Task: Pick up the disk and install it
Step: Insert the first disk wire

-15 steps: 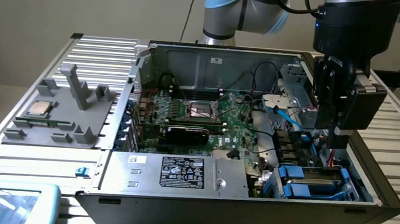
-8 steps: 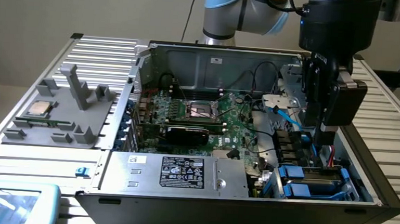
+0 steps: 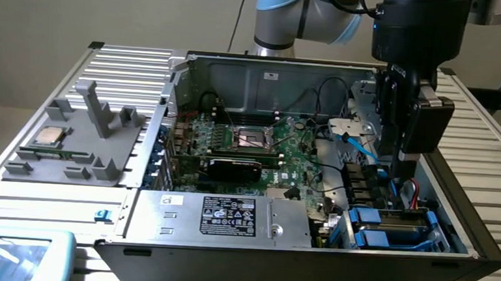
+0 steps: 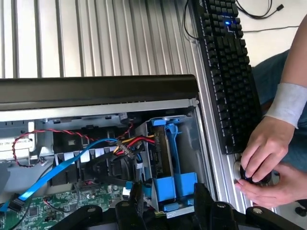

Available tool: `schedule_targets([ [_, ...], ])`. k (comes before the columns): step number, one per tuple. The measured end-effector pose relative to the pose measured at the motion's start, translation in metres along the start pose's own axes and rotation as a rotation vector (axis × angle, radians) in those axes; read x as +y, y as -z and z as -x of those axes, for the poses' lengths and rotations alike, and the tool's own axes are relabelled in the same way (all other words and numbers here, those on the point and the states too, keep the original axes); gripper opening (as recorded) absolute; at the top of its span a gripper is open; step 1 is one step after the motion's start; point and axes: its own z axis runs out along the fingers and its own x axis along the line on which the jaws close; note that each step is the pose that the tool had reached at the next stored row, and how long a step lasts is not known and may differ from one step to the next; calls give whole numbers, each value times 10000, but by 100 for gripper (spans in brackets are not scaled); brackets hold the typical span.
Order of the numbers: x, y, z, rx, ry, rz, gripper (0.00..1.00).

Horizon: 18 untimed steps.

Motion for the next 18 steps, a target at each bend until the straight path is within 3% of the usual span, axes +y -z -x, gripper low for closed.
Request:
schedule_targets([
  [6,36,-55,-43,-22,5,4,54],
  [18,-16,-256,-108,-23,3,-1,54],
])
